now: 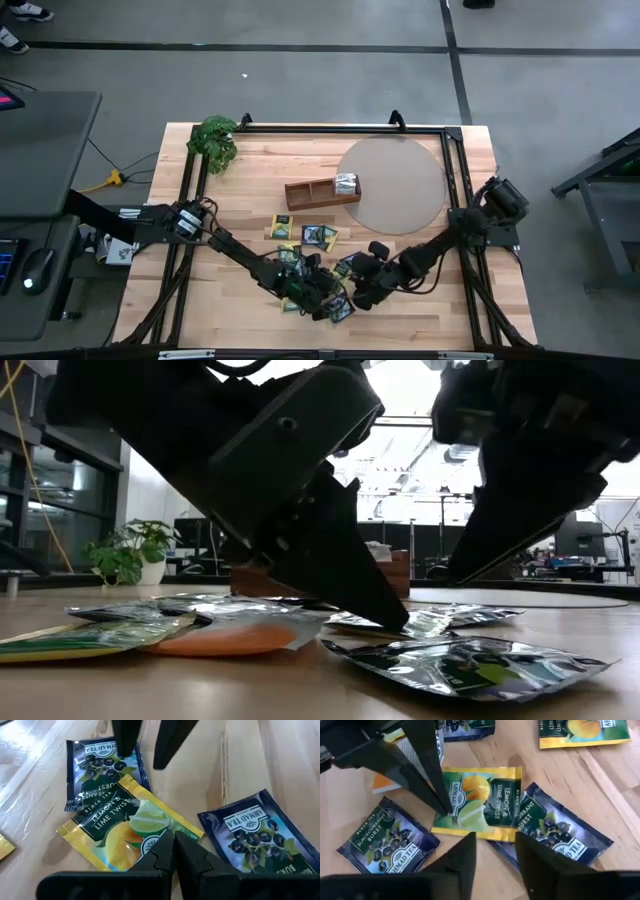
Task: Pick & Place Tea
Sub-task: Put the yellow tea bag into the middle section of the wooden organizer
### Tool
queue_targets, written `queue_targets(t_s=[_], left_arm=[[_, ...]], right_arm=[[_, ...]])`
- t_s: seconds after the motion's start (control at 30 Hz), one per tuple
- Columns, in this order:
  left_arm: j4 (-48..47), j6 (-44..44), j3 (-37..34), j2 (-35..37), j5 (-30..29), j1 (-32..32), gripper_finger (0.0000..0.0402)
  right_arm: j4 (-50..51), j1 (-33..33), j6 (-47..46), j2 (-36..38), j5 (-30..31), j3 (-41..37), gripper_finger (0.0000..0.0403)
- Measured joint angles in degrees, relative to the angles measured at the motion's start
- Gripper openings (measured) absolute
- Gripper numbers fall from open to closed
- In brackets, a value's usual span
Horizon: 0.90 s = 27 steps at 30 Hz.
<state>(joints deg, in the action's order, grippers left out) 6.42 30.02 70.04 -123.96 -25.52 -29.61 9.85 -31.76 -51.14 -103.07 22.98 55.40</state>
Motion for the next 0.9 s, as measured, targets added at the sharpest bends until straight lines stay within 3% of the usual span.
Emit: queue_targets(t_s=[0.2,0.37,0.9], left_arm=[[1.1,-0.4,0.0,-0.6,0.5,0.0,0.0012],[1.8,-1.4,-0.1,-0.6,0.7,0.0,0.0012],[1.9,-1.9,-0.1,-0.6,0.8,0.0,0.0012]], right_arm=[[-0.7,4.0,4.3,0.0,-7.2,0.0,0.0218],[-0.7,6.8,7.6,0.0,-10.6,0.0,0.0257],[-5.4,9.7,7.8,-2.9,-17.4,0.0,0.0263]])
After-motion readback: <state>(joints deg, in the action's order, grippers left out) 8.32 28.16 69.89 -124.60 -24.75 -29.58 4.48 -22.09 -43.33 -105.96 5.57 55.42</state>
